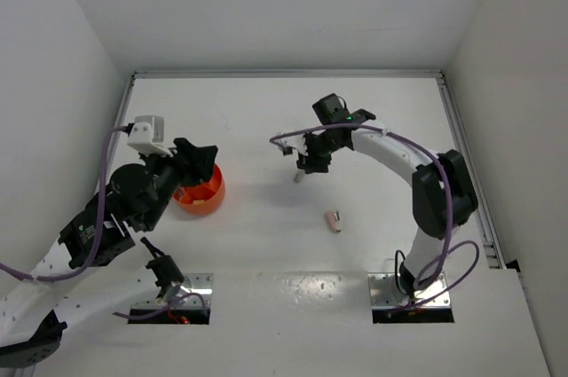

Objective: Sort the stationery into containers
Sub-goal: Pick up the stationery from the center of the board.

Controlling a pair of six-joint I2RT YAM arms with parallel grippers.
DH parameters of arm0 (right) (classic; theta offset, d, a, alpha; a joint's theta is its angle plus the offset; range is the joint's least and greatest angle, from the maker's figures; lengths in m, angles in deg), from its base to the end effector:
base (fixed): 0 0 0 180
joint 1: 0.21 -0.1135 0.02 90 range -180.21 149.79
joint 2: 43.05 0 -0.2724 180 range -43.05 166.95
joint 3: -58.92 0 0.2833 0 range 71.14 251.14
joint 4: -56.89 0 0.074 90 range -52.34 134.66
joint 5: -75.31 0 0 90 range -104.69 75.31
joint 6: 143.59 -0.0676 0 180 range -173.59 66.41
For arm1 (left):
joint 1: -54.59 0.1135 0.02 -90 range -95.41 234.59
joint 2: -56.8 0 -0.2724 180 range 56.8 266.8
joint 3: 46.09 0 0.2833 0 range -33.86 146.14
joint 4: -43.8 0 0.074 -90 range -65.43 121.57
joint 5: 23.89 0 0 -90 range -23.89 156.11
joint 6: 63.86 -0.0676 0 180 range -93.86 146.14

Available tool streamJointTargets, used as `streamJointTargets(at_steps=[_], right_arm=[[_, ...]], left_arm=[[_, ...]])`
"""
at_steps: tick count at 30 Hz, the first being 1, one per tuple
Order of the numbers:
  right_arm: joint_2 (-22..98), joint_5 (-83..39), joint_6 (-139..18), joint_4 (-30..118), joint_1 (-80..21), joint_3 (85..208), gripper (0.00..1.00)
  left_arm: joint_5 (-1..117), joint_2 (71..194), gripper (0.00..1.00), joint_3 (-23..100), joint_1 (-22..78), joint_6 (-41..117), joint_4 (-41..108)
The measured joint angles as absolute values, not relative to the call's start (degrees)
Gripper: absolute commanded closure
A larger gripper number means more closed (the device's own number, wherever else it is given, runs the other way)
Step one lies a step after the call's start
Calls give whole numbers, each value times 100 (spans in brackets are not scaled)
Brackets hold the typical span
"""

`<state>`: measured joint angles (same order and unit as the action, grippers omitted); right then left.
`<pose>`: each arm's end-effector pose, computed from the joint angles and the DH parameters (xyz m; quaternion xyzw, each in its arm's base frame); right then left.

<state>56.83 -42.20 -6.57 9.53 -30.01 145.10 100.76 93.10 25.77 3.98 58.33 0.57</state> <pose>0.3375 0.2293 0.1975 -0.6309 0.7001 0.1913 0.2744 0.1308 -0.0988 0.4222 -0.0785 0.7408 -0.2474 0.6196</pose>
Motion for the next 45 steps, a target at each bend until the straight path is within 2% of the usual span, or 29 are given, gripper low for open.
streamJointTargets(at_steps=[4,11,18,37,41,45], right_arm=[[6590,-4095,1756,271,-3012,15067,52],[7530,-3776,3566,-444,-2975,15933,52],[8043,-3623,4248,-1021,-3014,16656,52],[8214,-3420,4554,-717,-3250,16249,47],[8284,-3420,4493,-752,-3283,16359,54],[8382,-3418,4362,-730,-3349,16488,77]], left_arm=[[10157,9319,38,2595,398,5835,-258],[10260,9295,38,2575,398,5835,-452],[10260,9255,38,2560,398,5835,-533],[10258,8796,37,2475,398,5955,-721],[10258,8720,37,2466,398,5986,-782],[10253,8696,37,2438,398,5995,-806]])
